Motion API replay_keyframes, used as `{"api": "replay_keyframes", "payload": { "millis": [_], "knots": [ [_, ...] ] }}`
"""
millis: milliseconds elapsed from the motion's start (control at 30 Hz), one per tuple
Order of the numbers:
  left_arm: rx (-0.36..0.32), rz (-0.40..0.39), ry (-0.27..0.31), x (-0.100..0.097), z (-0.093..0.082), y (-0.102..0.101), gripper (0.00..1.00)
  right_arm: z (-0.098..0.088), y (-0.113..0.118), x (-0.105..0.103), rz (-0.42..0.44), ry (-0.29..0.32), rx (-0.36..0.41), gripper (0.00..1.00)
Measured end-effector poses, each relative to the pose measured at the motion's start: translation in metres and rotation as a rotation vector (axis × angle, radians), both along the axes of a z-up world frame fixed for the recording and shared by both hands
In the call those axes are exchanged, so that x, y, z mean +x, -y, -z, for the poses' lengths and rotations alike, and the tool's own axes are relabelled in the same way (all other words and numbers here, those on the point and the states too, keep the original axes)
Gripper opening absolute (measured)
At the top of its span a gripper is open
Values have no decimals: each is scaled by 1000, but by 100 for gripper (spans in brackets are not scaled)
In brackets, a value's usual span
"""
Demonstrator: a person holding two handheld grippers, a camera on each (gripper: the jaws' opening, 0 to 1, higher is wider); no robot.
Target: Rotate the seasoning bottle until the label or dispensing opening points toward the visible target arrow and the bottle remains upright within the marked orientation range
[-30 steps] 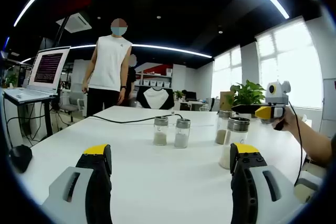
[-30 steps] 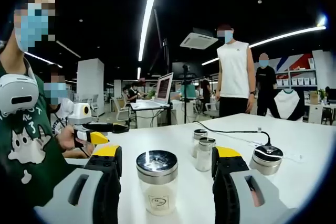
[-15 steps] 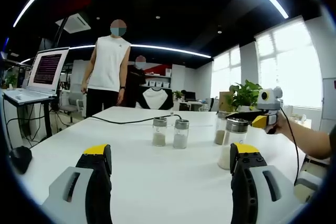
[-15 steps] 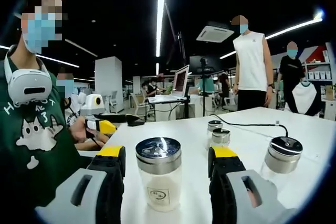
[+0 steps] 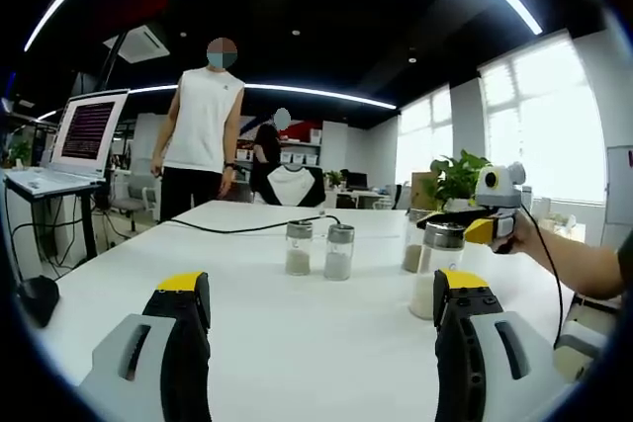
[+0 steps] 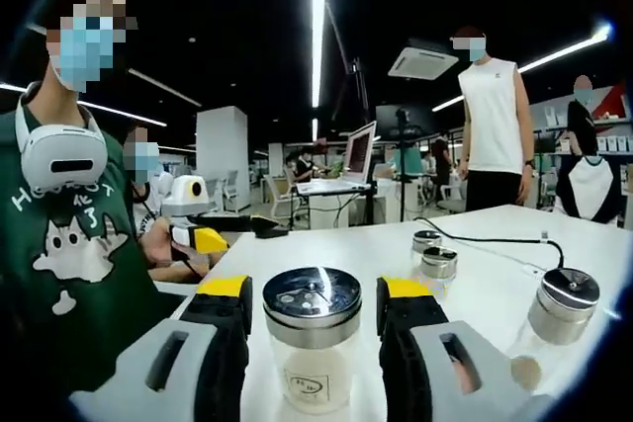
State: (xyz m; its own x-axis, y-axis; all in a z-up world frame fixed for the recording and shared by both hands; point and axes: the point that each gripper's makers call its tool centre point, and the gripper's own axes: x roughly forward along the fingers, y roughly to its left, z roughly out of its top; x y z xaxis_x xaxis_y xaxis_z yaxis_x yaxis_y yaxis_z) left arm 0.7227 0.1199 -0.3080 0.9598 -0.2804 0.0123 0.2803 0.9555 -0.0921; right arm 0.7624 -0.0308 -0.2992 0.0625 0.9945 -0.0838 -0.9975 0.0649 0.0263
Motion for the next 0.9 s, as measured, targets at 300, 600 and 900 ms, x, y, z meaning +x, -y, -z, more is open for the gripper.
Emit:
{"api": "replay_keyframes", "payload": {
  "millis": [300, 600, 900],
  "knots": [
    [2, -4, 2, -1, -2, -1, 99, -2, 2, 0, -5, 7, 18, 38],
    [5, 3, -9, 0, 2, 4, 99, -3, 4, 0, 29, 21, 10, 38],
    [5, 8, -10, -1, 1, 4, 99, -4, 4, 2, 63, 26, 3, 37]
  ]
}}
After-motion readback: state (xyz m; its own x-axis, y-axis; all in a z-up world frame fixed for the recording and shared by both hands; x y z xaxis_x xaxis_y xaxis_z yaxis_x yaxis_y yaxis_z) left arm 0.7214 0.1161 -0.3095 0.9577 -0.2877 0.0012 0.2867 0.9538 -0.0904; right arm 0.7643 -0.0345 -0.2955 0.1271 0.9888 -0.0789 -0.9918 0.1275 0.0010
